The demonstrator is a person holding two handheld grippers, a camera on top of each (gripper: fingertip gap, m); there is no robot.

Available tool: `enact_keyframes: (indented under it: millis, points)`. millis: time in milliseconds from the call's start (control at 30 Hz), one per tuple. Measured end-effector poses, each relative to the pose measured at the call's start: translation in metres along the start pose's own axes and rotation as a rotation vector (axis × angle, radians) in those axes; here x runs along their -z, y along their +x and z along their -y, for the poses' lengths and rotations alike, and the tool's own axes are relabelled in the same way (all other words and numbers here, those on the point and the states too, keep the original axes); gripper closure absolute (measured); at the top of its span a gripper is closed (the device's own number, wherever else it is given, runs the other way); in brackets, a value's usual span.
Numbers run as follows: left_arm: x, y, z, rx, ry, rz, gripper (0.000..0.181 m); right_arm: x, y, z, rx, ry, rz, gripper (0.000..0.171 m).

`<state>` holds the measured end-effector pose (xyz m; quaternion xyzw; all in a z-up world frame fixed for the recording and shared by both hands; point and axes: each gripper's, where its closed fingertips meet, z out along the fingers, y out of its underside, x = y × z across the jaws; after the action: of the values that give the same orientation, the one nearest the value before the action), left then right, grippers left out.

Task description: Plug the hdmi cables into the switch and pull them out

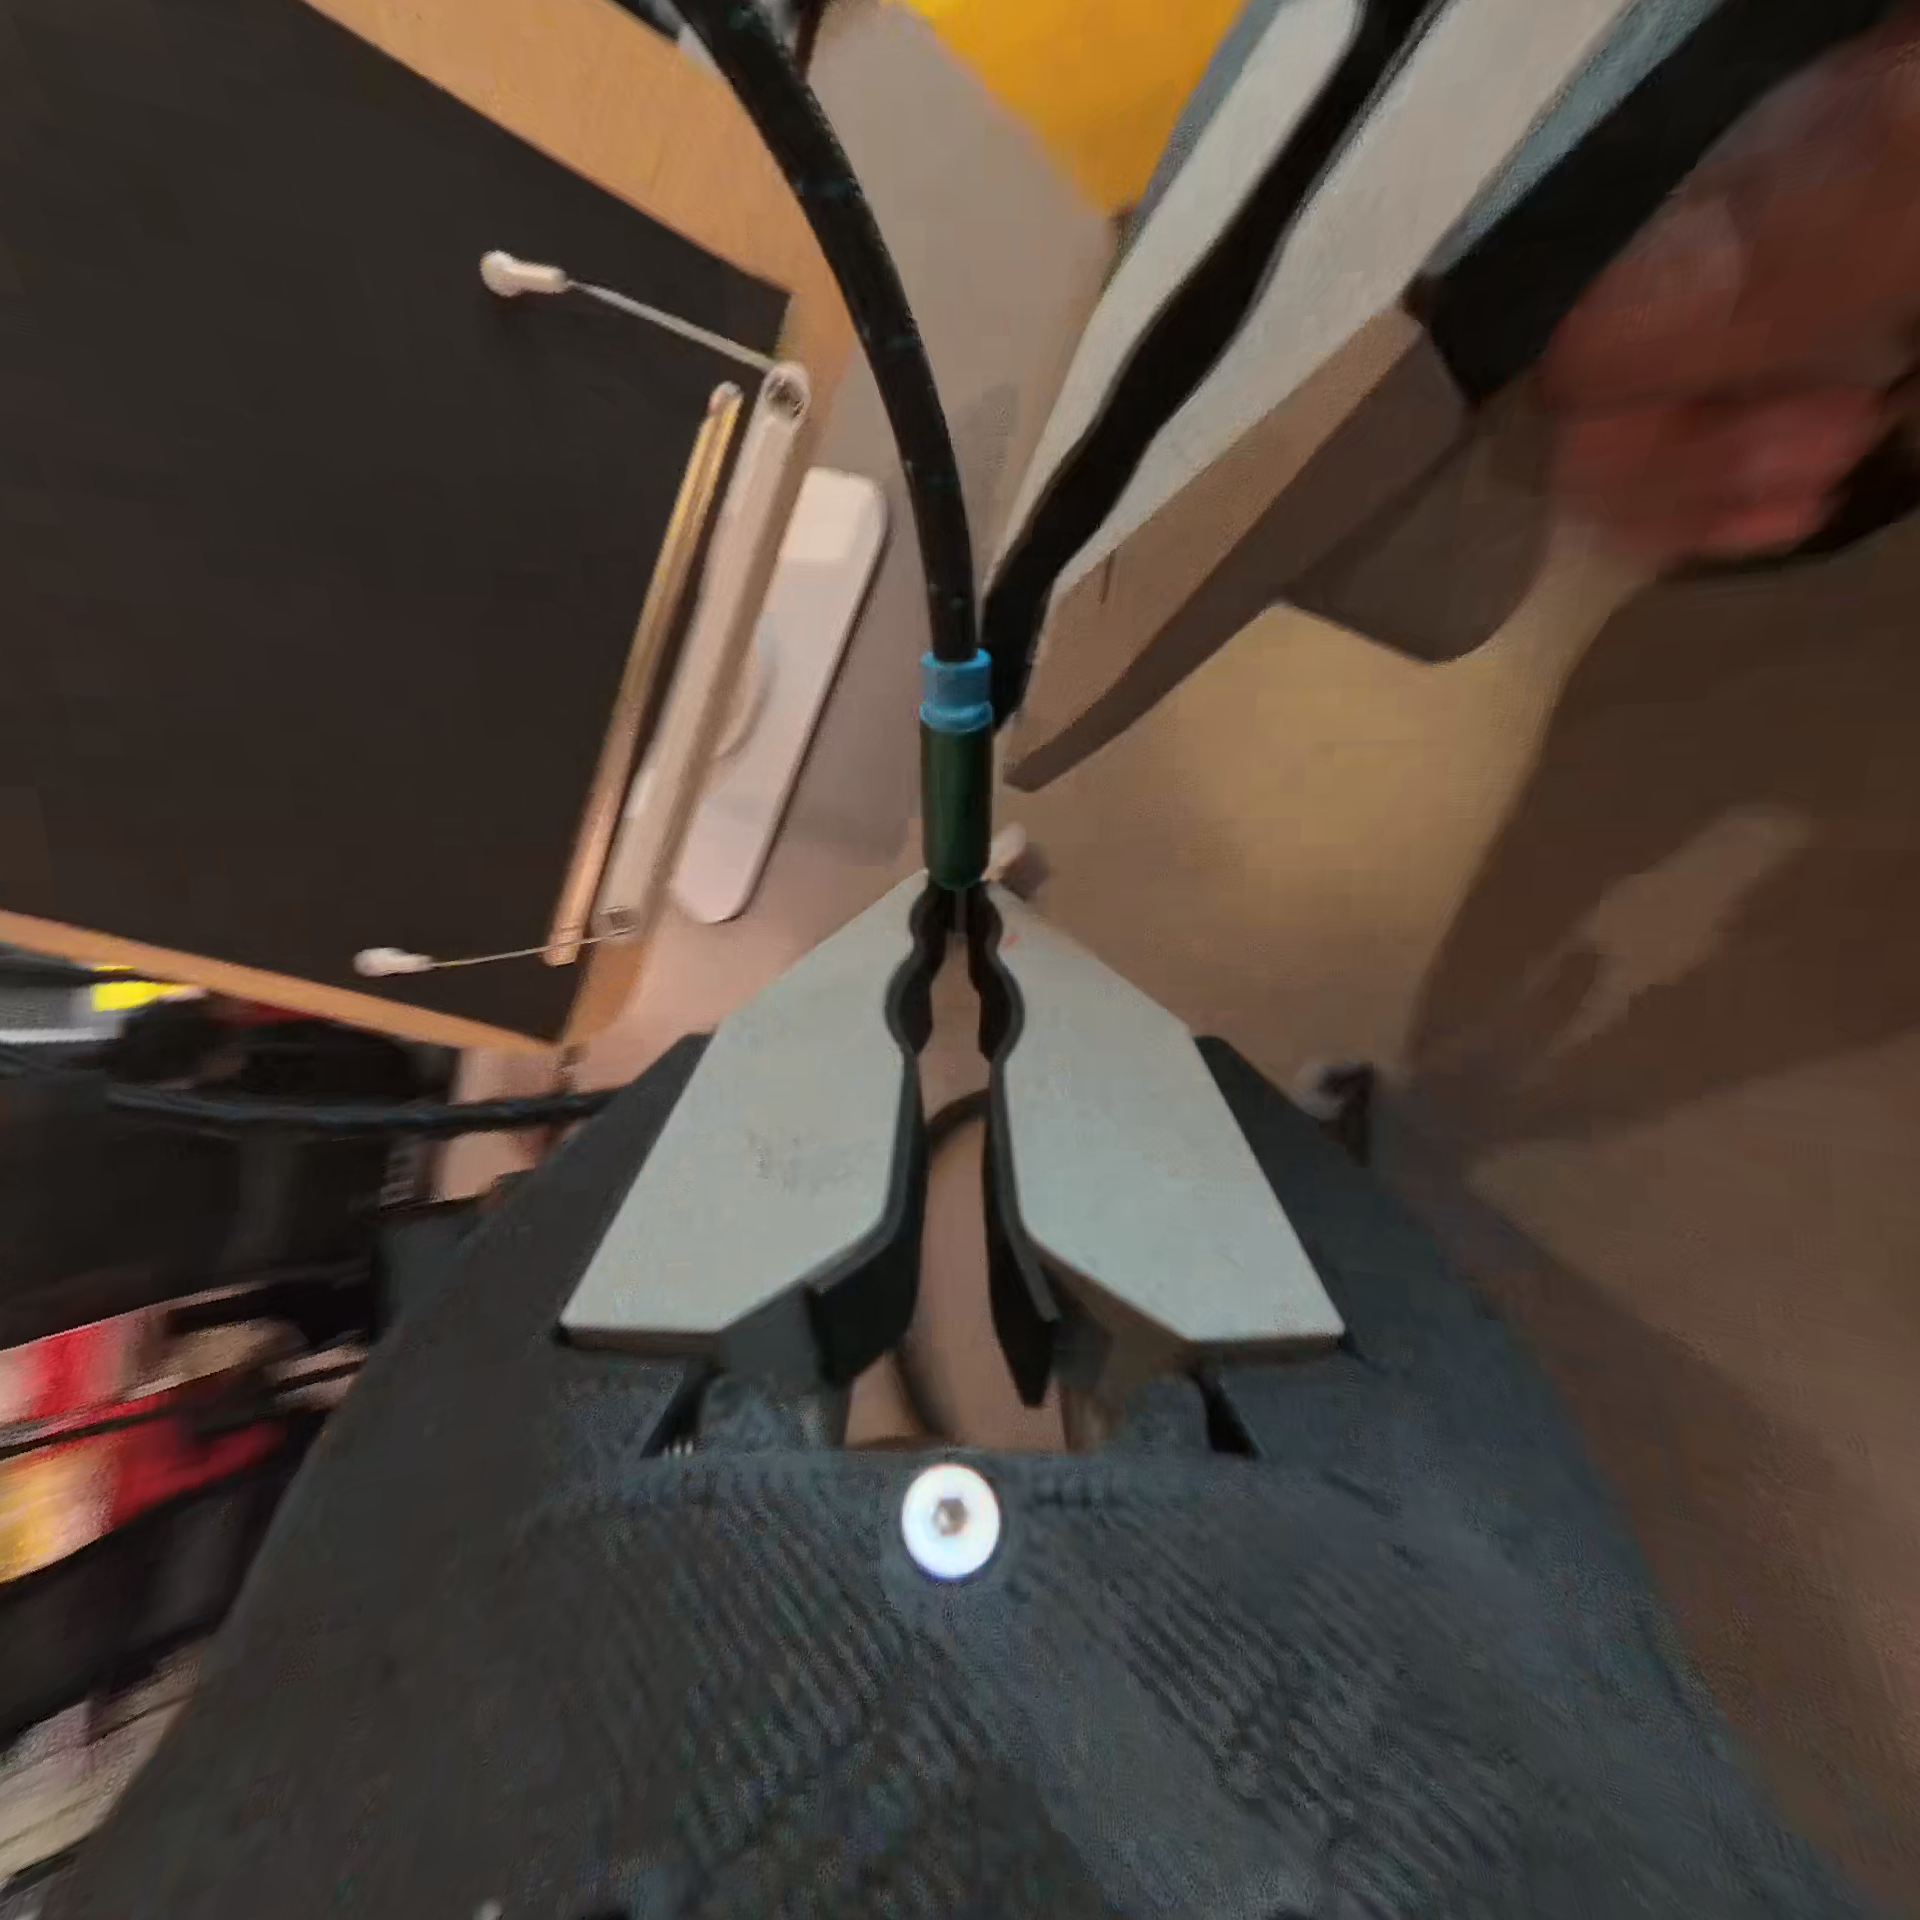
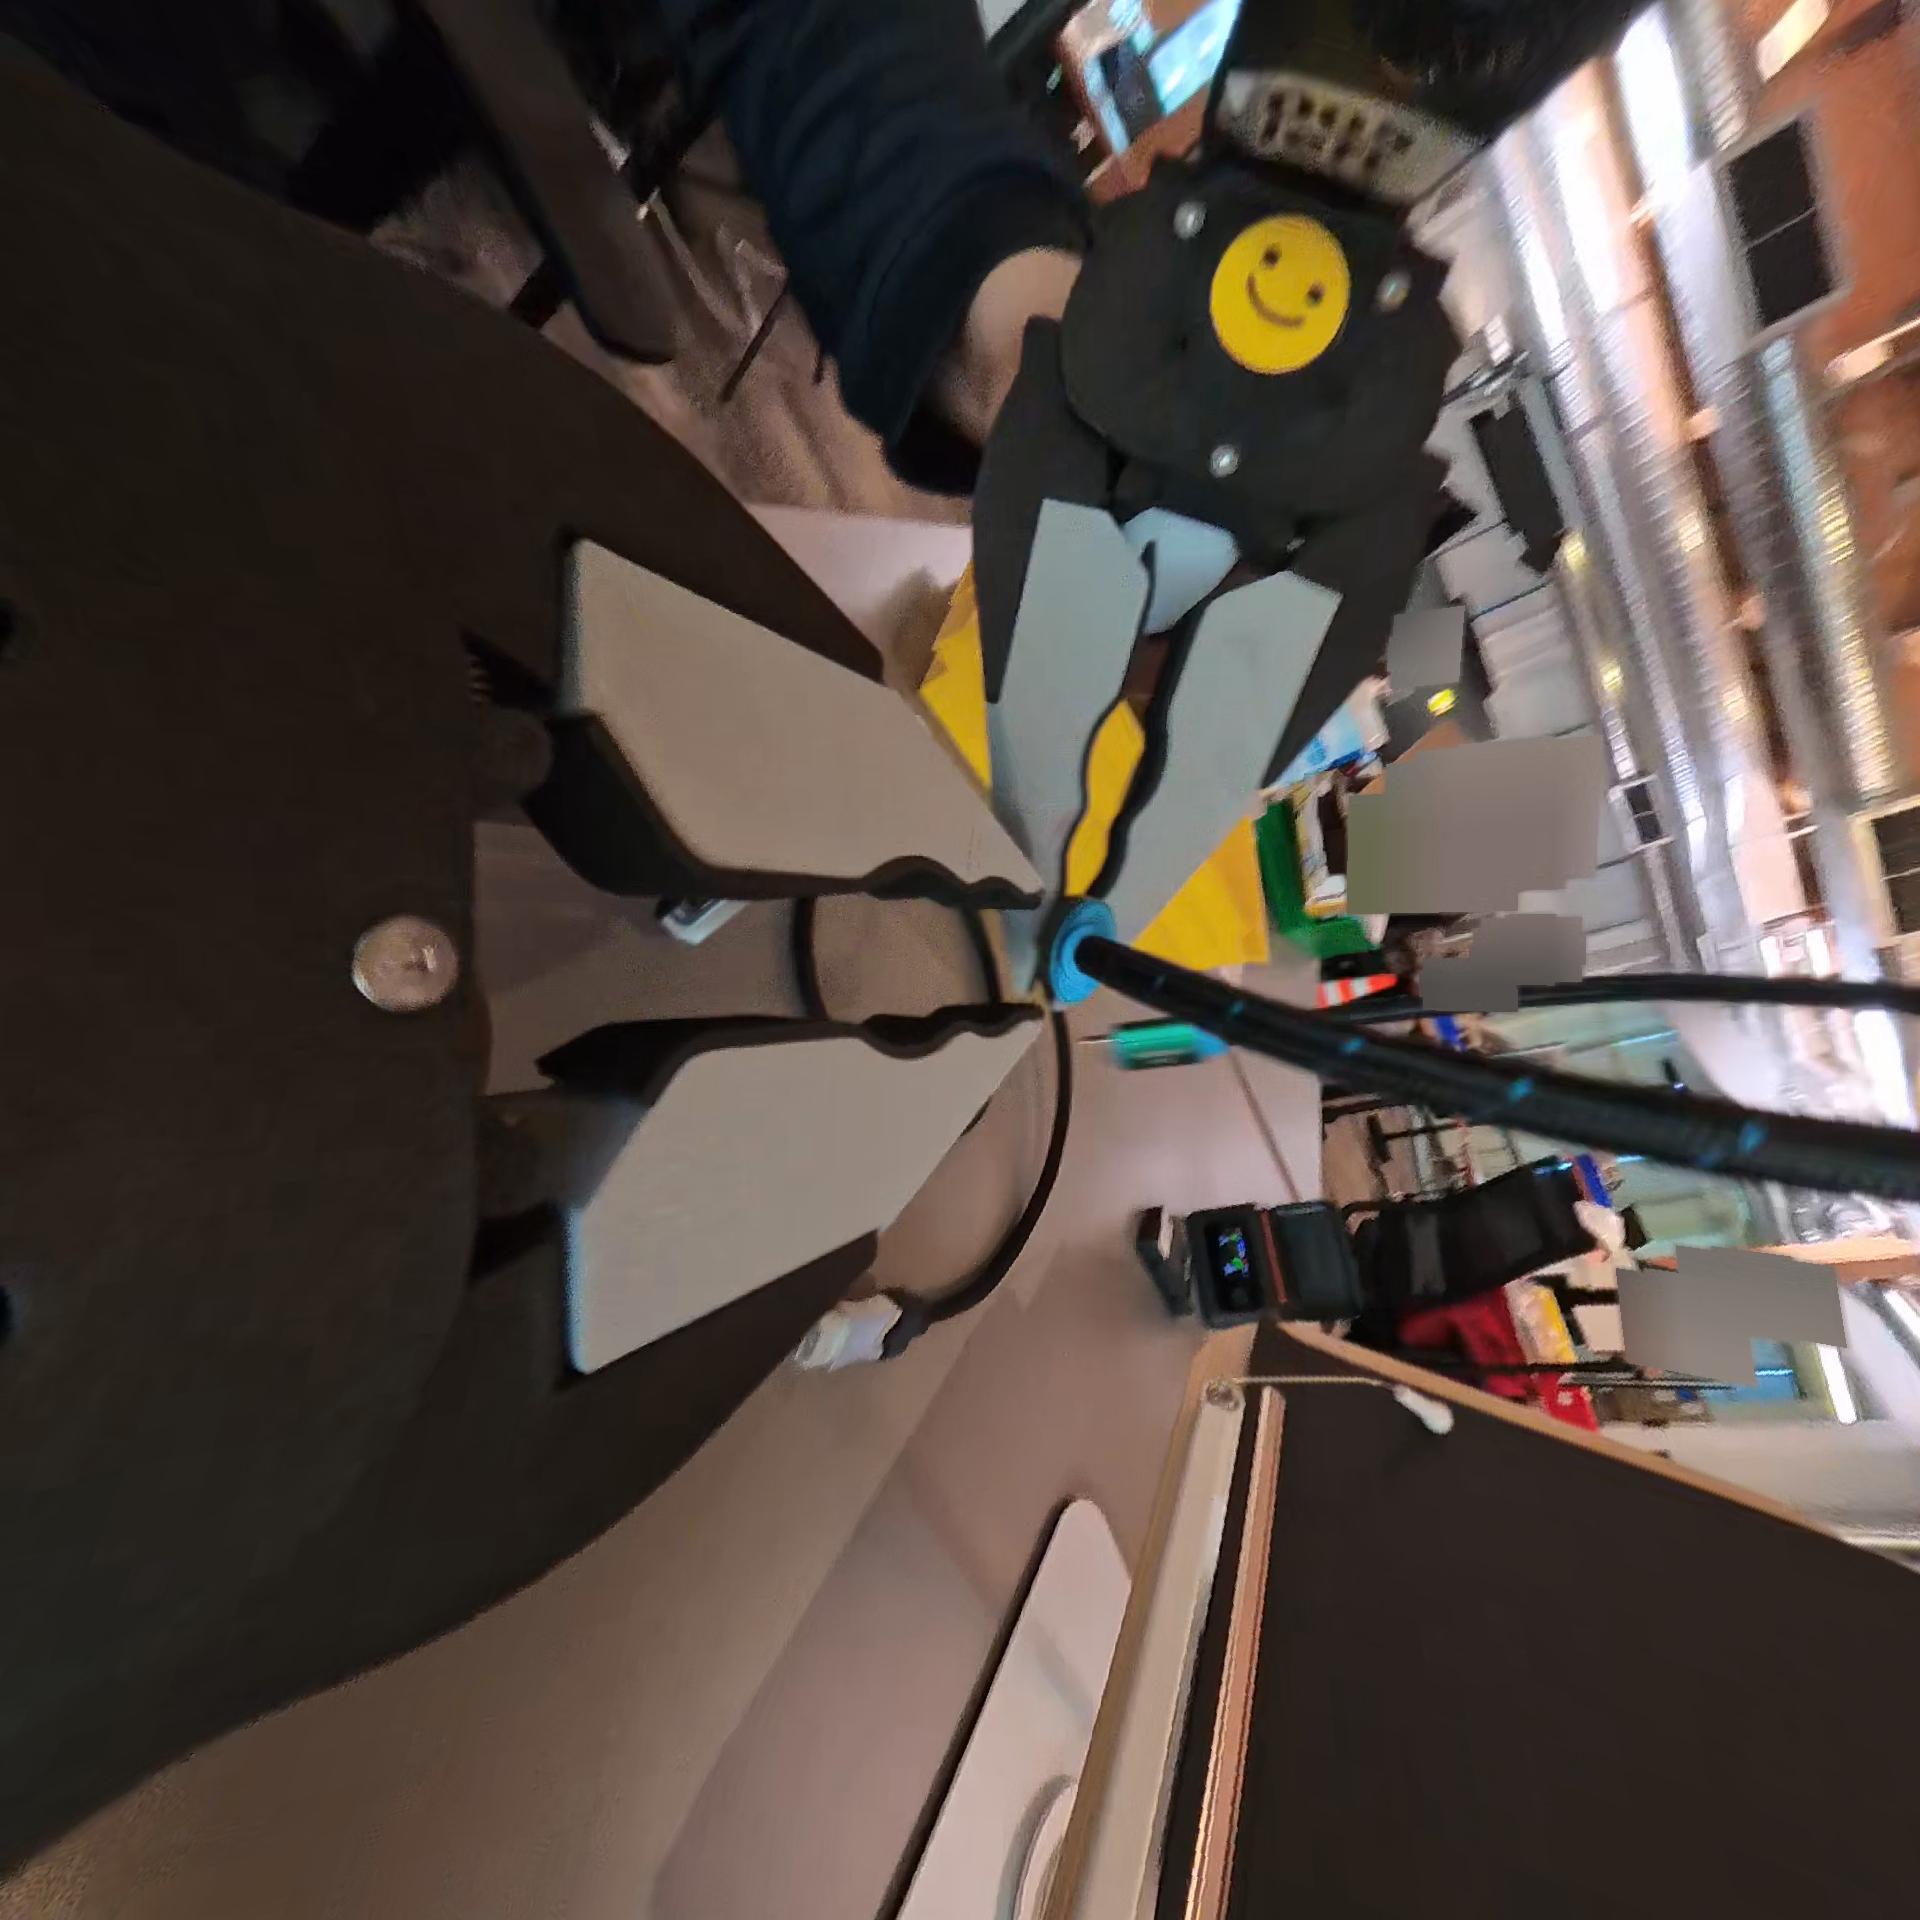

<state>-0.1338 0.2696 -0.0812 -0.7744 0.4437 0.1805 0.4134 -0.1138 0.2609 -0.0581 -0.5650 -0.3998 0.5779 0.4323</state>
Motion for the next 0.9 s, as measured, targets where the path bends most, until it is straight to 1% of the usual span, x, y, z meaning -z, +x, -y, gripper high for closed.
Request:
enact_keyframes:
  millis: [33, 100, 200, 267, 367, 467, 500, 533, 567, 667, 767, 900]
  points:
    - [-0.001, -0.005, -0.004, -0.067, -0.036, 0.042, 0.180, -0.001, 0.001, -0.003, 0.022, -0.023, -0.014, 0.154]
    - [-0.001, -0.005, -0.006, -0.131, -0.070, 0.047, 0.180, -0.002, -0.001, -0.005, 0.047, -0.034, -0.016, 0.153]
    - [0.000, 0.003, -0.008, -0.166, -0.077, -0.018, 0.180, -0.004, -0.004, -0.006, 0.056, -0.042, -0.004, 0.145]
    - [0.002, 0.000, -0.010, -0.178, -0.082, -0.006, 0.179, -0.004, -0.005, -0.005, 0.037, -0.026, 0.010, 0.145]
    - [0.005, -0.011, -0.012, -0.261, -0.090, 0.096, 0.180, -0.003, 0.000, -0.005, -0.054, -0.014, 0.028, 0.144]
    - [0.006, -0.013, -0.012, -0.398, -0.114, 0.195, 0.180, -0.003, 0.001, -0.004, -0.119, 0.000, 0.051, 0.144]
    - [0.004, -0.011, -0.012, -0.431, -0.125, 0.209, 0.179, -0.003, -0.002, -0.002, -0.113, 0.009, 0.068, 0.145]
    - [0.003, -0.009, -0.012, -0.450, -0.123, 0.212, 0.179, -0.003, -0.006, -0.002, -0.093, 0.011, 0.079, 0.150]
    - [0.000, -0.006, -0.012, -0.457, -0.117, 0.199, 0.180, -0.004, -0.007, -0.003, -0.064, 0.002, 0.075, 0.158]
    - [-0.002, -0.002, -0.009, -0.454, -0.087, 0.175, 0.179, -0.003, -0.005, -0.004, 0.013, -0.014, 0.026, 0.169]
    - [0.001, -0.002, -0.005, -0.454, -0.049, 0.165, 0.179, -0.001, -0.008, -0.002, 0.054, -0.019, 0.041, 0.169]
    - [0.004, -0.003, -0.001, -0.515, -0.025, 0.199, 0.179, 0.001, -0.010, -0.001, 0.067, -0.020, 0.058, 0.168]
